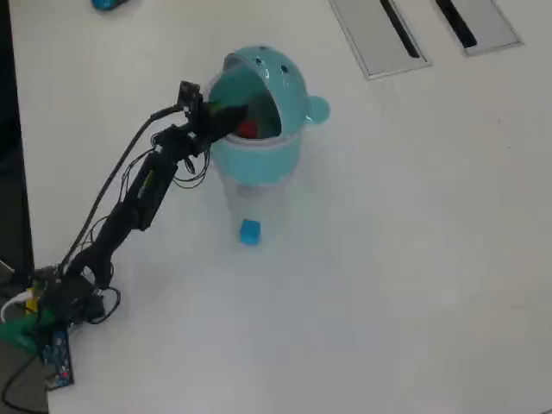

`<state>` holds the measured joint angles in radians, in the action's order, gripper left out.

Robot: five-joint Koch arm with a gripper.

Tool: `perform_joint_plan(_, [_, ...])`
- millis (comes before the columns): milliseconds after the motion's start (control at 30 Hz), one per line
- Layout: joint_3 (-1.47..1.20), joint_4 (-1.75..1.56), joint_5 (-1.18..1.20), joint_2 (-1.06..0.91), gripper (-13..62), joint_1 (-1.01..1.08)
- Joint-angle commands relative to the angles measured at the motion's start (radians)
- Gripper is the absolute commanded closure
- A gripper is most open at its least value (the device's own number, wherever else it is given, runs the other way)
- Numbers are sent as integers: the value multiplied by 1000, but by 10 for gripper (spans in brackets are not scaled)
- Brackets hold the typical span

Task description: Grasp RGB lego blocks and put them in the bin one by one.

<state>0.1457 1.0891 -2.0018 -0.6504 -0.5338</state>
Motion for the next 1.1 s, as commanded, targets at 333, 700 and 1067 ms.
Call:
perform_joint_plan(333, [60,244,20,-229,138,-12])
perform_joint_plan(700, [60,451,20,-290,132,-48])
perform_joint_plan(1067, [58,552,23,-328,127,-94])
